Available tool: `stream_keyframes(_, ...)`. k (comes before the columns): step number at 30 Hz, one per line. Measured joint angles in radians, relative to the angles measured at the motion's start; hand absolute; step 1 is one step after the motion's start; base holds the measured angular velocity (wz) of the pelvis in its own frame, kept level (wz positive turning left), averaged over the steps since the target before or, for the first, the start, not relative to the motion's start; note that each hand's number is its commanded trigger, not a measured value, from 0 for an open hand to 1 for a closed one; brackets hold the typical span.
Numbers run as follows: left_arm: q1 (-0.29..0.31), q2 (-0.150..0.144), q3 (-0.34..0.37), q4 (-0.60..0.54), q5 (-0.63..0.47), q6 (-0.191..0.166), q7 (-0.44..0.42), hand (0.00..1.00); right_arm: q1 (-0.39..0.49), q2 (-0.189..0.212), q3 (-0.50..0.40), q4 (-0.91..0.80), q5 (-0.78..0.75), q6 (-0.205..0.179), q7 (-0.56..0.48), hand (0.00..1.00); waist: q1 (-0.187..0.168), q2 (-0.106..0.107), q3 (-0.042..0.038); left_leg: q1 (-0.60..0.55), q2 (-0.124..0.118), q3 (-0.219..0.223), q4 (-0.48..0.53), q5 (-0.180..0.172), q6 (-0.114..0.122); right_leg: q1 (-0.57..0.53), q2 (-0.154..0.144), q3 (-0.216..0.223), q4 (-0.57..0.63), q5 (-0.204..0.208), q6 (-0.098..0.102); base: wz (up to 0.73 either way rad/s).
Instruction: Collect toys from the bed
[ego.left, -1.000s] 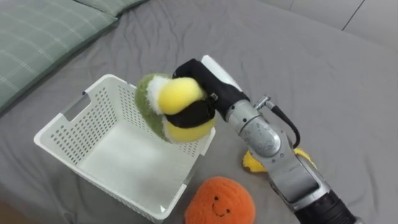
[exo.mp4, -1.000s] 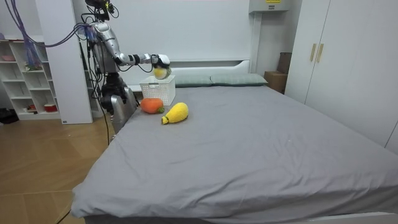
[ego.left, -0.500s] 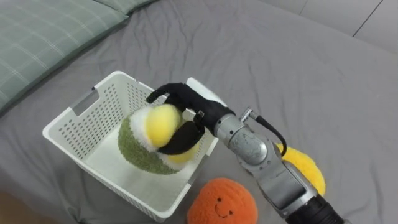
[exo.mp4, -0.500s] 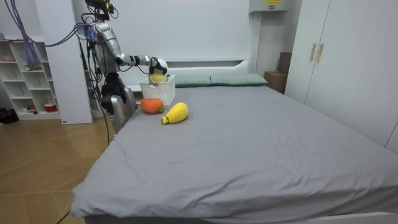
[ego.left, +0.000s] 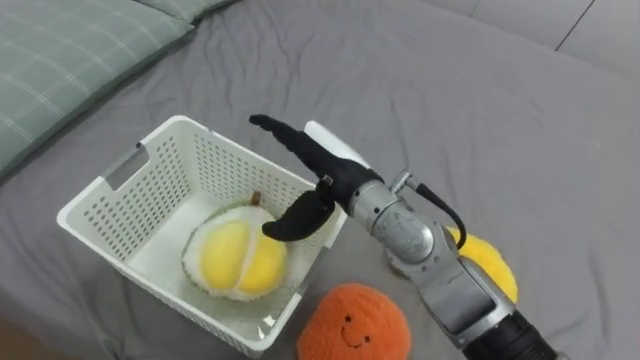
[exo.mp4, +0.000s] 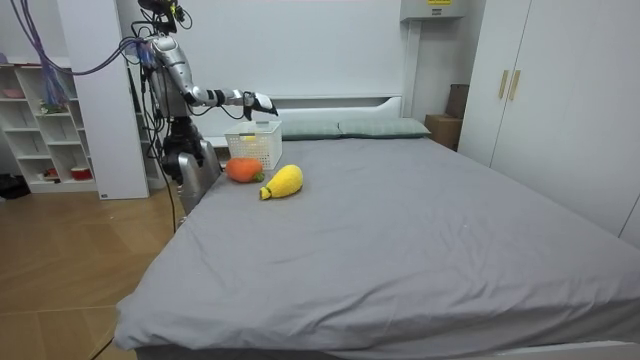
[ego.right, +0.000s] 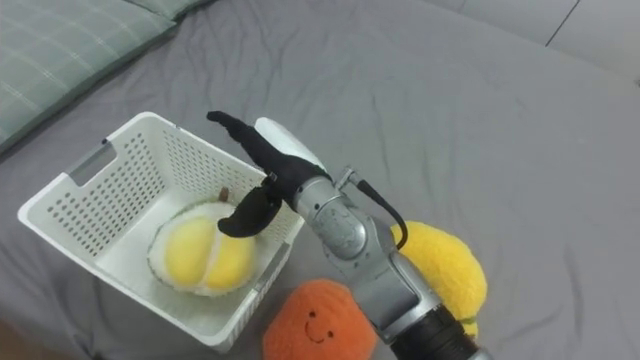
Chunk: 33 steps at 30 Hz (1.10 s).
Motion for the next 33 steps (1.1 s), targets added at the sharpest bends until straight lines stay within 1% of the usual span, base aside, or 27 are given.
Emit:
stream_keyframes(3, 0.0, 0.0, 0.0, 0.001, 0.001, 0.0, 0.002, 0.0, -0.001, -0.001, -0.019, 0.0, 0.013, -0.017, -0.024, 0.0, -0.002, 0.013, -0.0016, 0.004, 0.001, 0.008, -0.001, 0.0, 0.0, 0.0, 0.001, 0.008, 0.0, 0.0, 0.0, -0.08)
stream_keyframes(7, -0.001, 0.003, 0.002, 0.017, 0.001, -0.002, 0.004, 0.0, -0.001, -0.005, -0.057, 0.0, 0.057, -0.019, -0.056, 0.0, -0.015, 0.02, -0.0071, 0.008, 0.001, 0.008, -0.003, 0.0, 0.0, 0.001, 0.001, 0.01, 0.0, 0.0, 0.0, -0.01)
stream_keyframes(8, 0.002, 0.004, 0.006, 0.018, 0.0, -0.002, 0.004, 0.0, 0.0, -0.007, -0.067, 0.0, 0.072, -0.022, -0.057, 0.0, -0.019, 0.02, -0.0071, 0.008, 0.001, 0.007, -0.003, 0.0, 0.0, 0.002, 0.001, 0.01, 0.0, 0.0, 0.0, 0.0)
stream_keyframes(11, 0.02, 0.005, 0.01, 0.016, -0.021, -0.002, 0.01, 0.0, 0.0, -0.036, -0.092, 0.0, 0.144, -0.034, -0.094, 0.0, -0.04, 0.013, -0.0109, 0.006, 0.001, 0.011, -0.003, 0.0, 0.0, 0.0, 0.0, 0.011, 0.0, 0.0, 0.0, -0.01)
stream_keyframes(12, 0.021, 0.003, 0.012, 0.016, -0.02, -0.002, 0.01, 0.0, 0.001, -0.051, -0.107, 0.0, 0.153, -0.034, -0.101, 0.0, -0.045, 0.009, -0.0136, 0.007, 0.001, 0.014, -0.003, 0.0, 0.0, 0.0, 0.0, 0.011, 0.001, 0.0, 0.0, 0.0)
stream_keyframes(13, 0.023, 0.002, 0.013, 0.015, -0.02, -0.007, 0.01, 0.0, 0.002, -0.056, -0.129, 0.0, 0.165, -0.034, -0.111, 0.0, -0.055, 0.004, -0.0166, 0.006, 0.001, 0.016, -0.003, 0.0, 0.0, 0.0, 0.0, 0.01, 0.001, 0.0, 0.0, 0.0)
stream_keyframes(14, 0.025, 0.003, 0.015, 0.015, -0.018, -0.011, 0.009, 0.0, 0.002, -0.056, -0.141, 0.0, 0.173, -0.035, -0.117, 0.0, -0.06, 0.002, -0.018, 0.007, 0.001, 0.018, -0.003, 0.0, 0.0, 0.001, 0.0, 0.01, 0.001, 0.0, 0.0, 0.0)
stream_keyframes(16, 0.028, 0.002, 0.038, 0.015, -0.017, -0.021, 0.004, 0.0, 0.002, -0.063, -0.195, 0.0, 0.181, -0.035, -0.149, 0.0, -0.072, -0.004, -0.0213, 0.012, 0.002, 0.023, -0.003, 0.0, 0.0, 0.004, 0.0, 0.012, 0.002, 0.0, 0.0, -0.06)
stream_keyframes(18, 0.03, 0.002, 0.056, 0.015, -0.017, -0.021, 0.003, 0.0, 0.003, -0.076, -0.226, 0.0, 0.181, -0.036, -0.183, 0.0, -0.084, -0.003, -0.0208, 0.015, 0.002, 0.028, -0.003, 0.0, 0.0, 0.005, 0.0, 0.013, 0.003, 0.0, 0.0, -0.07)
stream_keyframes(21, 0.046, 0.002, 0.078, 0.006, -0.016, -0.021, 0.005, 0.0, 0.024, -0.084, -0.267, 0.001, 0.178, -0.04, -0.229, 0.0, -0.105, -0.002, -0.0199, 0.016, 0.003, 0.034, -0.003, 0.0, 0.0, 0.005, -0.001, 0.017, 0.003, 0.0, 0.0, -0.05)
stream_keyframes(22, 0.051, 0.002, 0.08, 0.006, -0.016, -0.021, 0.005, 0.0, 0.035, -0.088, -0.279, 0.005, 0.181, -0.044, -0.243, 0.0, -0.113, 0.0, -0.0184, 0.018, 0.003, 0.036, -0.003, 0.0, 0.001, 0.005, -0.001, 0.018, 0.003, 0.0, 0.0, -0.05)
stream_keyframes(23, 0.052, 0.002, 0.08, 0.006, -0.017, -0.021, 0.005, 0.0, 0.041, -0.092, -0.282, 0.012, 0.183, -0.049, -0.248, 0.0, -0.115, 0.001, -0.0178, 0.019, 0.004, 0.039, -0.003, 0.0, 0.0, 0.005, 0.0, 0.02, 0.004, 0.0, 0.0, -0.08)
stream_keyframes(26, 0.055, -0.002, 0.093, 0.008, -0.017, -0.021, 0.007, 0.0, 0.071, -0.115, -0.288, 0.024, 0.178, -0.048, -0.263, 0.0, -0.119, 0.004, -0.0156, 0.026, 0.004, 0.043, -0.006, 0.0, 0.001, 0.006, 0.001, 0.034, 0.005, 0.0, -0.001, -0.09)
stream_keyframes(28, 0.057, -0.005, 0.106, 0.009, -0.02, -0.021, 0.011, 0.0, 0.073, -0.121, -0.296, 0.046, 0.161, -0.048, -0.265, 0.0, -0.138, 0.009, -0.0114, 0.029, 0.004, 0.045, -0.008, 0.0, 0.001, 0.007, 0.001, 0.037, 0.005, 0.0, -0.001, -0.04)
stream_keyframes(31, 0.065, -0.008, 0.119, 0.009, -0.02, -0.021, 0.016, 0.0, 0.073, -0.123, -0.318, 0.074, 0.162, -0.046, -0.27, 0.0, -0.144, 0.009, -0.0113, 0.029, 0.004, 0.055, -0.016, 0.0, 0.001, 0.003, 0.002, 0.04, 0.004, 0.0, -0.001, -0.04)
stream_keyframes(33, 0.07, -0.01, 0.119, 0.01, -0.02, -0.02, 0.022, 0.0, 0.073, -0.128, -0.329, 0.075, 0.161, -0.046, -0.274, 0.0, -0.156, 0.006, -0.0125, 0.029, 0.004, 0.056, -0.016, 0.0, 0.001, 0.002, 0.002, 0.039, 0.003, 0.0, 0.0, -0.02)
